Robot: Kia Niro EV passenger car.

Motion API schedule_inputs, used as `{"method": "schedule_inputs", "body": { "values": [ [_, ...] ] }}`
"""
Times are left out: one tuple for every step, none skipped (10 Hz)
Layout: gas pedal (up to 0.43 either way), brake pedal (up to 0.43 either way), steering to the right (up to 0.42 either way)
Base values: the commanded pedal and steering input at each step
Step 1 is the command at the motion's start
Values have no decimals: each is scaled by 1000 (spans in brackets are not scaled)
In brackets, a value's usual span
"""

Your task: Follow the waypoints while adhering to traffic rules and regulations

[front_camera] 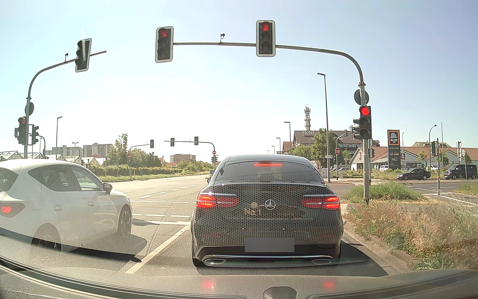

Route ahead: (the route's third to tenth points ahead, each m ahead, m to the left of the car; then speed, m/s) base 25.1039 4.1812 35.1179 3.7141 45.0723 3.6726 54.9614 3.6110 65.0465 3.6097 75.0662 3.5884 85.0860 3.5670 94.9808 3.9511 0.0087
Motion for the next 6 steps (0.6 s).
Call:
{"method": "schedule_inputs", "body": {
  "values": [
    [0, 250, -1],
    [0, 250, -1],
    [0, 250, -1],
    [0, 250, -1],
    [0, 250, -1],
    [0, 250, -1]
  ]
}}
